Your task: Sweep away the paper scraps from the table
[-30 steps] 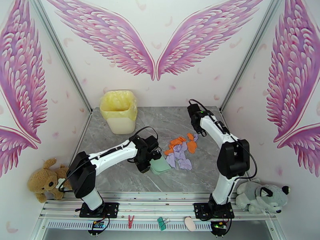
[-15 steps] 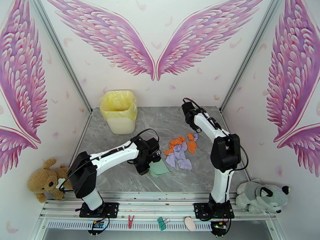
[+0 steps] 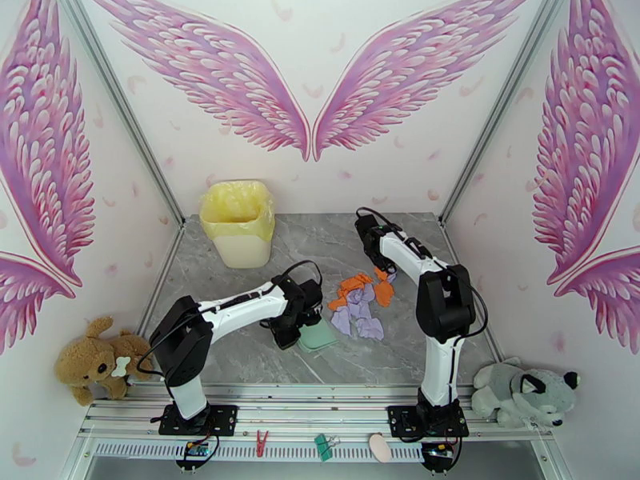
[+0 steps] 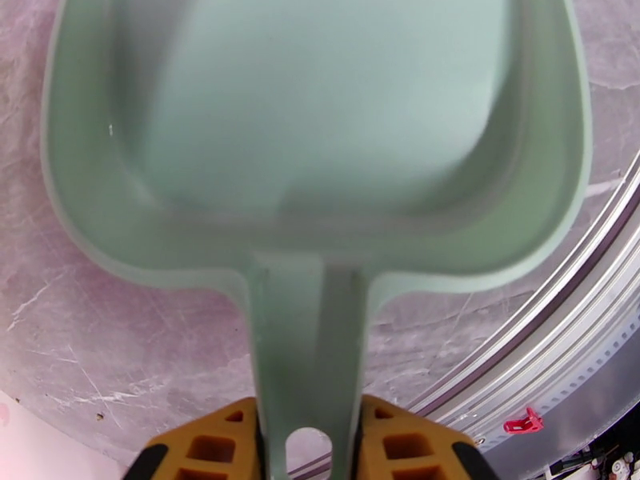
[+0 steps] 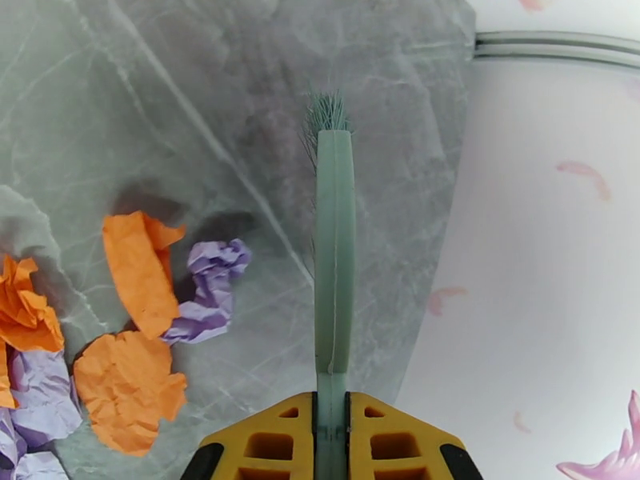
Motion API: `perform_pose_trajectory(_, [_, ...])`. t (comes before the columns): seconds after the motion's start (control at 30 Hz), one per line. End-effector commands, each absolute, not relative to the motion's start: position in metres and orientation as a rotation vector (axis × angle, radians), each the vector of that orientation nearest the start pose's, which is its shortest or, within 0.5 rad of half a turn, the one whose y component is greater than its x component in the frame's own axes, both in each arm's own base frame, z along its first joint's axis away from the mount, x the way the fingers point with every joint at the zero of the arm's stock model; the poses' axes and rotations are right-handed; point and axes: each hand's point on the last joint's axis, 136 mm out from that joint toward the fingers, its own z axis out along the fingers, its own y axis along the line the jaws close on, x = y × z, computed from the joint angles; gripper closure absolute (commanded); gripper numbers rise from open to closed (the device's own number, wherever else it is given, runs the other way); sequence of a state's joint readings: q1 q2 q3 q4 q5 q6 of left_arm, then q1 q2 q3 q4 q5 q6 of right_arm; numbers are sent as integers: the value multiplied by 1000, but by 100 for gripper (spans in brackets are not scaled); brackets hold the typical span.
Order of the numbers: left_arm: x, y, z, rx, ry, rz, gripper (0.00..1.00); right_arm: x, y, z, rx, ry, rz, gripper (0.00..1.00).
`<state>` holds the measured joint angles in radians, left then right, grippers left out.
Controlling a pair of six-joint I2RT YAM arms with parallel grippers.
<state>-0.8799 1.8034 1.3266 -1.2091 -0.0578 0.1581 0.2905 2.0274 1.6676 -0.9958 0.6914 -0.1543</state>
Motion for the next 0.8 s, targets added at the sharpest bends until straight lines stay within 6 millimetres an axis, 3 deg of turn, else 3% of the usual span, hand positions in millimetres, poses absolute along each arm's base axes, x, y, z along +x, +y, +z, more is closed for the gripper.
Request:
perform_pose_trajectory(0.0, [207,-231,66,1607,2770,170,100,432,32,106,-535,2741,-887,100])
perform_pose_trajectory(0.3, [214,-239,63,1609,2760,165,100,409,74,91,-634,2799,-680,100])
perform_pose_trajectory(0.53, [221,-249,60,1599,2754,152,100,374,96,82,-716,2862,-631,100])
perform_pose_trajectory(0.77, [227,-259,55,1610,2744,137,100,350,136,95,-754,2882,-384,100])
